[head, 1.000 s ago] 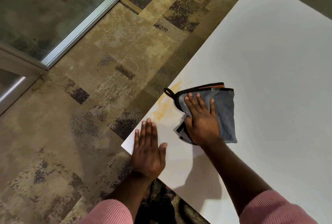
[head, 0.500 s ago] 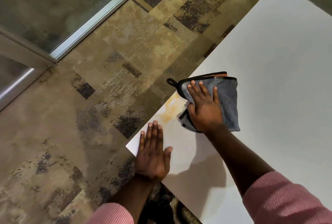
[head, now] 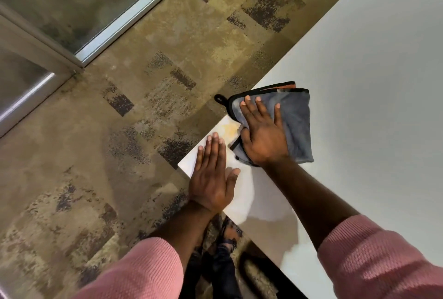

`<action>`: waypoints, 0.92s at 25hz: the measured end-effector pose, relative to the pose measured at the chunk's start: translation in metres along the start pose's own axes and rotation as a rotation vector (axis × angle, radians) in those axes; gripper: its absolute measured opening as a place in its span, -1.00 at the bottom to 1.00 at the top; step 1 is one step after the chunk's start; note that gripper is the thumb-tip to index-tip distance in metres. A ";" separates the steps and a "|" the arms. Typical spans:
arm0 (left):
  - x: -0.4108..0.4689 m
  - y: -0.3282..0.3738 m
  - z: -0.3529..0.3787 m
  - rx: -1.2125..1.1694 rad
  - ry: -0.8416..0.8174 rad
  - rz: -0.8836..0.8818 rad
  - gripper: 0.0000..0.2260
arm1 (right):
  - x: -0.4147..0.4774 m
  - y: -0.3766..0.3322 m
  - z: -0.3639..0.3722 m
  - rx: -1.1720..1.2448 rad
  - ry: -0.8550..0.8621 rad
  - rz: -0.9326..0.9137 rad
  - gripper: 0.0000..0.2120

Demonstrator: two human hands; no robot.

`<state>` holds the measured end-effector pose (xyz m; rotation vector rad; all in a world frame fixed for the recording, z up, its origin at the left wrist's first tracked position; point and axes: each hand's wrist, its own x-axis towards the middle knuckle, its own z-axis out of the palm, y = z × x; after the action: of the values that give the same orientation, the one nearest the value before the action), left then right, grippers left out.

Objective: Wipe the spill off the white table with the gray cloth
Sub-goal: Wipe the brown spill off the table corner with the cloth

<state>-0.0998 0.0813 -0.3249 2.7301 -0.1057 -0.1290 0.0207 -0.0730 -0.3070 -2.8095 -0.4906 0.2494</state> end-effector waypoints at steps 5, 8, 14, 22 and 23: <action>-0.007 -0.002 -0.012 -0.368 0.200 -0.170 -0.33 | -0.060 -0.048 0.021 0.031 -0.065 -0.145 -0.42; -0.026 0.003 -0.026 -0.360 0.216 -0.160 -0.31 | -0.096 -0.076 0.027 0.056 -0.118 -0.237 -0.39; -0.028 0.032 -0.040 -0.257 0.152 -0.105 -0.37 | -0.132 -0.038 -0.008 0.226 0.028 -0.160 -0.45; -0.010 0.070 0.006 0.172 -0.133 -0.029 -0.10 | -0.172 0.069 -0.001 0.102 0.138 0.375 -0.41; -0.005 0.069 0.010 0.181 -0.114 -0.029 -0.13 | -0.174 0.070 0.005 0.059 0.126 0.358 -0.41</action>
<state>-0.1100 0.0144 -0.3057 2.9046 -0.1154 -0.2977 -0.1203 -0.1964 -0.3119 -2.8150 0.0509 0.1524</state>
